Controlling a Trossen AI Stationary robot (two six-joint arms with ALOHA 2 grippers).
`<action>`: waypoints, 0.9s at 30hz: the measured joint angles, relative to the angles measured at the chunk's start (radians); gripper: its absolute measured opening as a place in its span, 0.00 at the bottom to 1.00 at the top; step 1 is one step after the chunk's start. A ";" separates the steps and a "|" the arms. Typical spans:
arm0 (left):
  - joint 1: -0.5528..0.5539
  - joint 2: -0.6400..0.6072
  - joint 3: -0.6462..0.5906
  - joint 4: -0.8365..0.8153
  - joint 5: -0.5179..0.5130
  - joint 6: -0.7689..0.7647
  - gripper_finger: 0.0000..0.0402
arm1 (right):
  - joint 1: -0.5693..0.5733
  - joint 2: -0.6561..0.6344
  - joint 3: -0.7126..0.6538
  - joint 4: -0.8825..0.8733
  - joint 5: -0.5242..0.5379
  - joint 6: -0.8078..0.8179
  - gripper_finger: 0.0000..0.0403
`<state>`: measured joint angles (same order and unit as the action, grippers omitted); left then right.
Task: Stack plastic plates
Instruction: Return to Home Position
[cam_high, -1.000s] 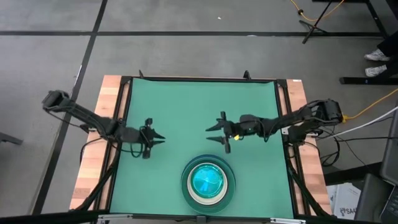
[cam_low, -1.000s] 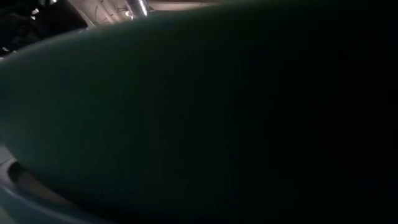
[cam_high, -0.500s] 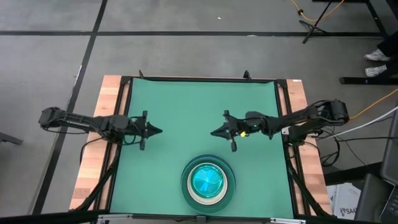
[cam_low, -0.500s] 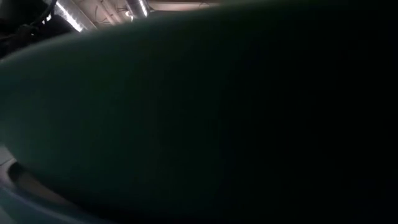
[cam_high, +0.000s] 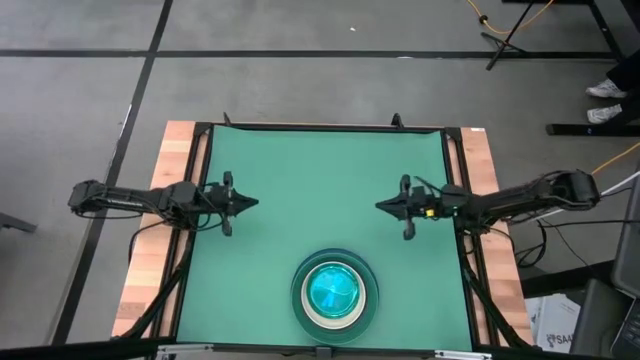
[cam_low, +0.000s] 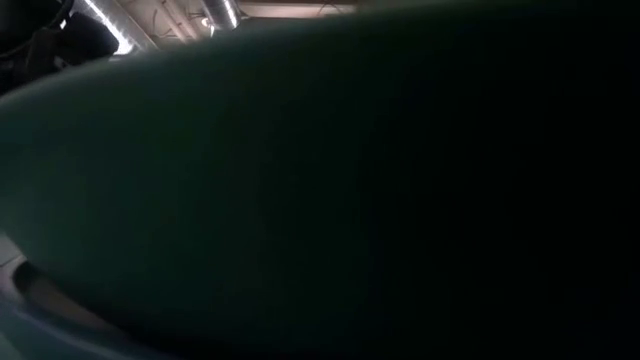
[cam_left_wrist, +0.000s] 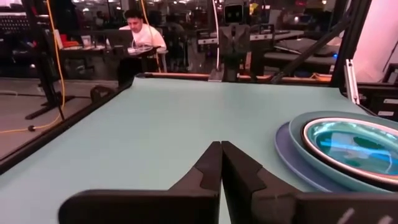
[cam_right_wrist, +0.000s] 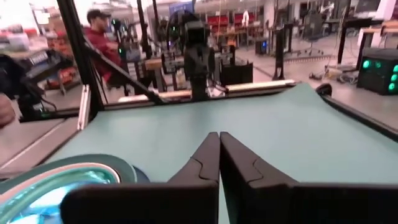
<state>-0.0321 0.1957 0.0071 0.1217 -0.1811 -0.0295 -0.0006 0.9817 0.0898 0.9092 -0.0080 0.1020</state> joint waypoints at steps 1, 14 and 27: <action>0.000 -0.004 0.000 0.000 0.000 0.000 0.01 | 0.000 -0.034 -0.021 0.002 0.001 0.004 0.01; 0.000 -0.010 0.000 -0.001 -0.011 0.006 0.01 | 0.000 -0.444 -0.082 -0.394 0.087 -0.002 0.00; 0.000 -0.053 0.000 -0.017 -0.011 0.005 0.01 | 0.000 -0.861 -0.082 -0.790 0.004 -0.003 0.00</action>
<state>-0.0319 0.1424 0.0074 0.1043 -0.1925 -0.0243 -0.0006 0.1204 0.0074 0.1194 -0.0038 0.0994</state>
